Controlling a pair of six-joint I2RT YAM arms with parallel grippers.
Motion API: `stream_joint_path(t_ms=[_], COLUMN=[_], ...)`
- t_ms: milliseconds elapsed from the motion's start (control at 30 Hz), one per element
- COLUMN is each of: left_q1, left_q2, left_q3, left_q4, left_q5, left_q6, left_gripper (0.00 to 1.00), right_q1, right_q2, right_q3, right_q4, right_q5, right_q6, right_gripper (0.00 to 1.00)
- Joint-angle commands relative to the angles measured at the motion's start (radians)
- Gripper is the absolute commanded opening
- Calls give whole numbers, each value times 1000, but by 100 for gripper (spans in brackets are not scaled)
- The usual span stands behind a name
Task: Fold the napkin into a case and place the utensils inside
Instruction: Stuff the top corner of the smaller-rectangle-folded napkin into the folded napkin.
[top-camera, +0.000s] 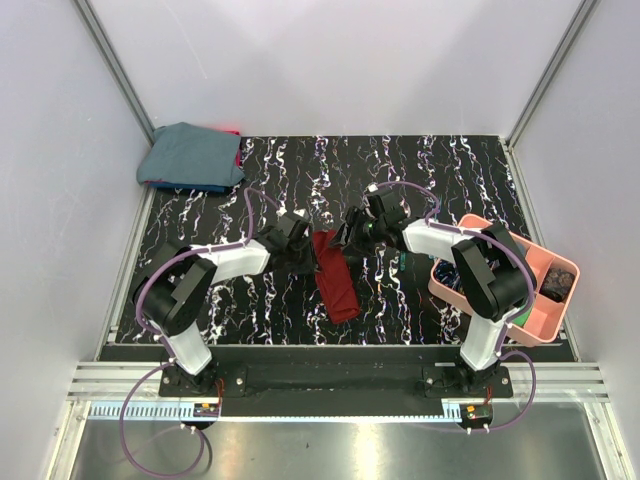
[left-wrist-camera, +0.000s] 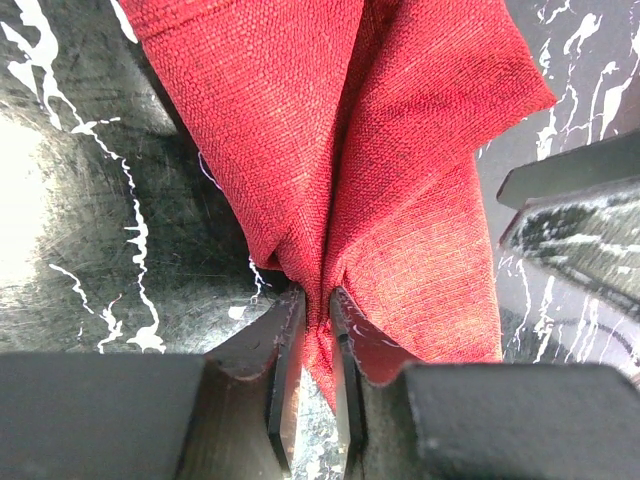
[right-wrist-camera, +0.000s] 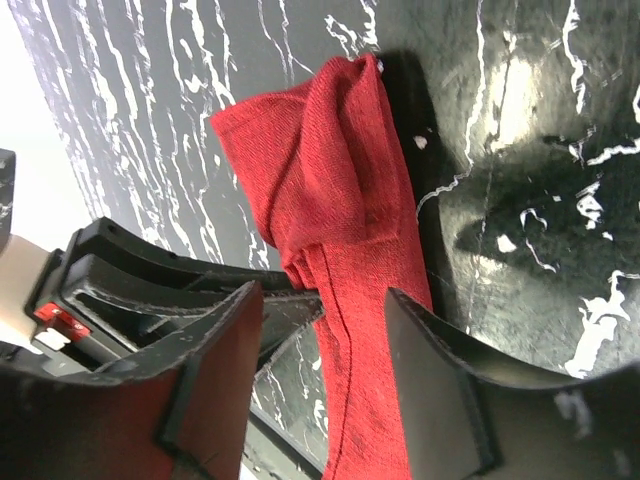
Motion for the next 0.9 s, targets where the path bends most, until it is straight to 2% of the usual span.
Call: stream_joint_path(t_ms=[0,400,600,867], left_q1=[-6,-6,-9,-11], left_q2=[-20,-29,-23,-29], left_q3=[-23,-31,-32,-45], left_q4=[-37,-30,-22,-14], left_q5=[5,13,16,19], left_q6=[3,3,2,-1], left_gripper=[19,18,18,18], right_q1=[-9,-29,-29,-27], right_q2=[12,78,80,103], right_q3=[-12,14,33,40], right_q4=[101,164,172,187], right_q5=[13,-6,-21,-35], right_q6=[3,10,6,19], right_gripper=[59,57,47,49])
